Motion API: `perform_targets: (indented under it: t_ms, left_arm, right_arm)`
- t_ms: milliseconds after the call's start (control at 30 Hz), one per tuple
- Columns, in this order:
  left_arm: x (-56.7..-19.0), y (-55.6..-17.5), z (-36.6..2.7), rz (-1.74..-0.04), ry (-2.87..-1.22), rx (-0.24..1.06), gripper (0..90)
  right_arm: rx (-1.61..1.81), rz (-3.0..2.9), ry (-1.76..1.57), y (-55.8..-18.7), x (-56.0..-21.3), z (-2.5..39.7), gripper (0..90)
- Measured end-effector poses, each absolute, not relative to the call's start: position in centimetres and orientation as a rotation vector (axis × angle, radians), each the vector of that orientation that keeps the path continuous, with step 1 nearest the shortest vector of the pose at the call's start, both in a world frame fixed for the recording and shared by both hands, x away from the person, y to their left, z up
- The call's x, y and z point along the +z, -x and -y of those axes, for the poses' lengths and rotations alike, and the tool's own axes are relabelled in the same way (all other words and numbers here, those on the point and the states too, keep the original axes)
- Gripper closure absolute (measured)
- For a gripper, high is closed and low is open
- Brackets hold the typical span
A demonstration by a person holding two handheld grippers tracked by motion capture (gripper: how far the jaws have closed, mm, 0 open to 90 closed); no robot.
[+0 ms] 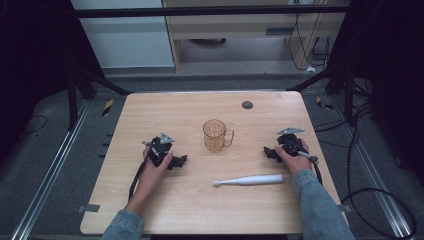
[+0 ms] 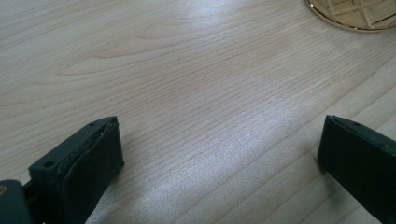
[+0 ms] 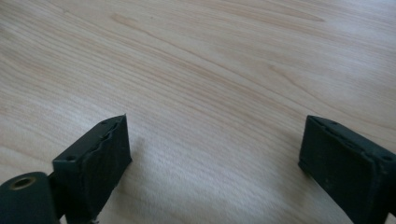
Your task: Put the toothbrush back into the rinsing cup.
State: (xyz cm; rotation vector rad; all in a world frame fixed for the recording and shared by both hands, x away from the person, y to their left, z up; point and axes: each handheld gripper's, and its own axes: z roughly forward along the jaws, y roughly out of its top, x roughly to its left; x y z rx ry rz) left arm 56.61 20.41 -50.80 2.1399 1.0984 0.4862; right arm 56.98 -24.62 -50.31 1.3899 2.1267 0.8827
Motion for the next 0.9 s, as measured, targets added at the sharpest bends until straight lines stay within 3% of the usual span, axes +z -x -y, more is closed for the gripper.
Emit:
perform_targets:
  t_ms: [500,900]
  left_arm:
    - [-50.8,-56.7,-20.5,-1.093,-2.142,0.483,0.0]
    - [-50.8,-56.7,-20.5,-1.089,-2.144,0.482,0.0]
  right_arm:
    - [0.920,-2.287,-1.170,-52.5,-45.3,24.8,14.7]
    - [0.869,-2.492,-0.980,-50.9,-44.4,21.7,19.6]
